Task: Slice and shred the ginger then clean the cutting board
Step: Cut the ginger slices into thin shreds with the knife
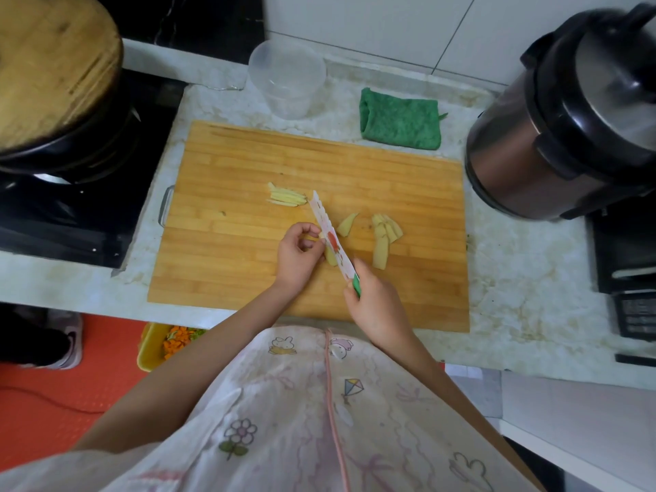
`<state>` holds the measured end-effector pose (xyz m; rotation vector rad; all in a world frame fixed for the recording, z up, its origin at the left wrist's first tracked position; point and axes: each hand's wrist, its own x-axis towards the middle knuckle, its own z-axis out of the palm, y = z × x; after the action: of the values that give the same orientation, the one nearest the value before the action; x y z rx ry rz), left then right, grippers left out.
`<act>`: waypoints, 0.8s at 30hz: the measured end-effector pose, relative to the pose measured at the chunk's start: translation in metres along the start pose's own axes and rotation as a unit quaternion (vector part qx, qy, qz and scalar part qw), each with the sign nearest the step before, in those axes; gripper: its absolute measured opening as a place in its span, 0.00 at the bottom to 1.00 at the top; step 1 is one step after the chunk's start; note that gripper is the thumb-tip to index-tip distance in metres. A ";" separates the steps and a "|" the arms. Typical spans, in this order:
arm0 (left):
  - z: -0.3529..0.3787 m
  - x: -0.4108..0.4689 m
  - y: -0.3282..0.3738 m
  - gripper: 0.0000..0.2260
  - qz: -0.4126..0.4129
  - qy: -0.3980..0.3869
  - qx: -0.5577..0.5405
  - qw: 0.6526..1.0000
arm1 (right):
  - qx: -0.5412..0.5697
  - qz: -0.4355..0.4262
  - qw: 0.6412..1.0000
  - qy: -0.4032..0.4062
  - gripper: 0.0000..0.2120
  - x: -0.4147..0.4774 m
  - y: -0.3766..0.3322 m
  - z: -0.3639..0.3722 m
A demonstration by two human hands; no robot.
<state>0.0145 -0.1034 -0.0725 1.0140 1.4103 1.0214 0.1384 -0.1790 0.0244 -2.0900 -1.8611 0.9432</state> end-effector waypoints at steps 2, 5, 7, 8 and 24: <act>0.000 0.001 -0.001 0.11 0.000 0.002 -0.001 1.000 | -0.001 0.000 1.000 -0.004 0.13 -0.003 0.002 0.000; 0.000 0.001 -0.002 0.11 -0.001 0.002 0.002 1.000 | 0.003 0.005 1.000 -0.009 0.13 -0.001 0.002 0.000; 0.000 0.001 -0.002 0.11 -0.004 0.003 0.006 1.000 | 0.003 0.007 1.000 -0.012 0.11 -0.001 0.001 0.000; 0.000 0.001 -0.002 0.11 -0.005 0.002 0.004 1.000 | 0.002 0.007 1.000 -0.014 0.11 -0.001 0.001 0.001; -0.025 -0.009 0.004 0.10 0.147 0.030 0.189 0.970 | 0.106 0.078 0.989 0.060 0.14 0.005 0.022 -0.012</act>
<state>-0.0100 -0.1122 -0.0646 1.5182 1.5713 1.0211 0.1637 -0.1754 0.0202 -2.1342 -1.4872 0.9774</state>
